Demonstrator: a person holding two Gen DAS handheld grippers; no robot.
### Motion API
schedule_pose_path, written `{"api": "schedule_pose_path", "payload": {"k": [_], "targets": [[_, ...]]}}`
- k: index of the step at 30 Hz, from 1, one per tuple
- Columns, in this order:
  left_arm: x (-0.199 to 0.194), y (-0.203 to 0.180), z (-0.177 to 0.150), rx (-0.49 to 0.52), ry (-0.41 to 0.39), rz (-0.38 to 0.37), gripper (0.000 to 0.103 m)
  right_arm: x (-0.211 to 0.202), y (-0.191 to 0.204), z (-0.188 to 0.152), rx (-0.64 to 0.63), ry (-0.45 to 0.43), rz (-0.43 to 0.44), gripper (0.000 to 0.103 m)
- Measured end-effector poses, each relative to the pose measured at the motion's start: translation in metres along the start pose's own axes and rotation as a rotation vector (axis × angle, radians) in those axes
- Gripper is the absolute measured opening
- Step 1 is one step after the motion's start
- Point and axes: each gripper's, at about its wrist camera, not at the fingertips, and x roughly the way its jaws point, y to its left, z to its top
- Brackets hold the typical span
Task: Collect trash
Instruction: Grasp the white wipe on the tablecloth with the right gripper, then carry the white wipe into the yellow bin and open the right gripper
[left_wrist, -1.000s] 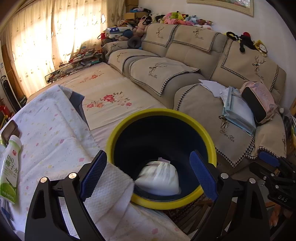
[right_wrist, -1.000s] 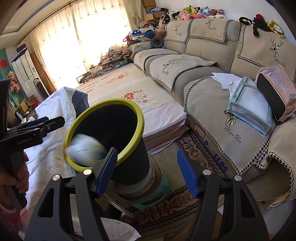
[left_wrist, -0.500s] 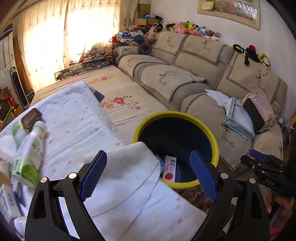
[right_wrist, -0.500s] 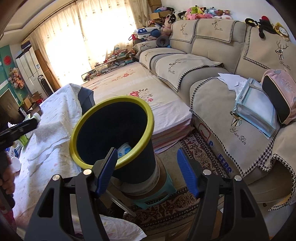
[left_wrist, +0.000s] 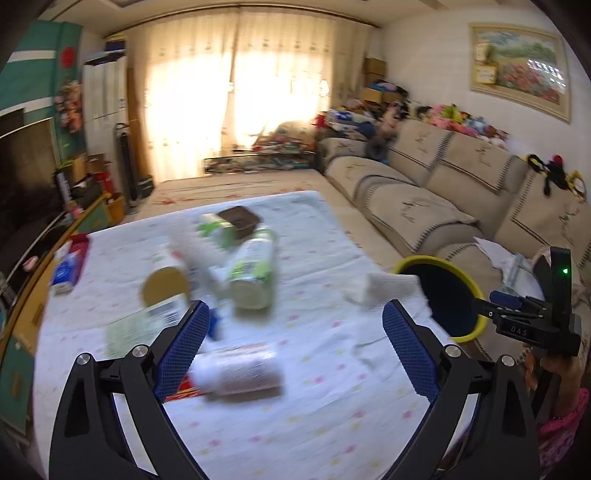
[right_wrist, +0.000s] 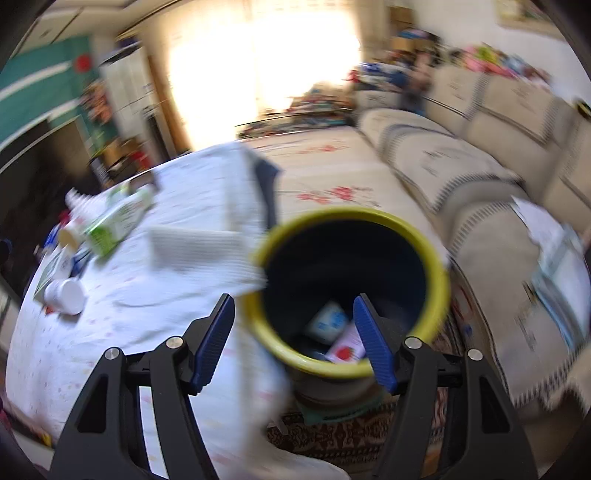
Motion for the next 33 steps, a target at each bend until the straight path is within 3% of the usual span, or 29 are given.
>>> {"api": "schedule_pose_path", "payload": {"k": [5, 12, 16, 22, 27, 33], "targets": [[-0.024, 0.053, -0.024, -0.082, -0.008, 0.075, 0.093, 0.036, 0.06, 0.016, -0.146, 0.047, 0.084, 0.063], [-0.038, 0.094, -0.051, -0.161, -0.006, 0.104, 0.094, 0.099, 0.101, 0.039, -0.243, 0.121, 0.012, 0.063], [-0.04, 0.105, -0.061, -0.193, -0.005, 0.101, 0.094, 0.113, 0.111, 0.041, -0.254, 0.151, 0.014, 0.063], [-0.038, 0.11, -0.068, -0.22, 0.001, 0.091, 0.094, 0.116, 0.122, 0.041, -0.264, 0.173, 0.023, 0.048], [-0.034, 0.109, -0.071, -0.226, 0.01, 0.08, 0.094, 0.114, 0.121, 0.042, -0.221, 0.162, 0.035, 0.011], [-0.037, 0.11, -0.072, -0.223, 0.008, 0.084, 0.094, 0.098, 0.126, 0.042, -0.202, 0.123, 0.074, 0.008]]}}
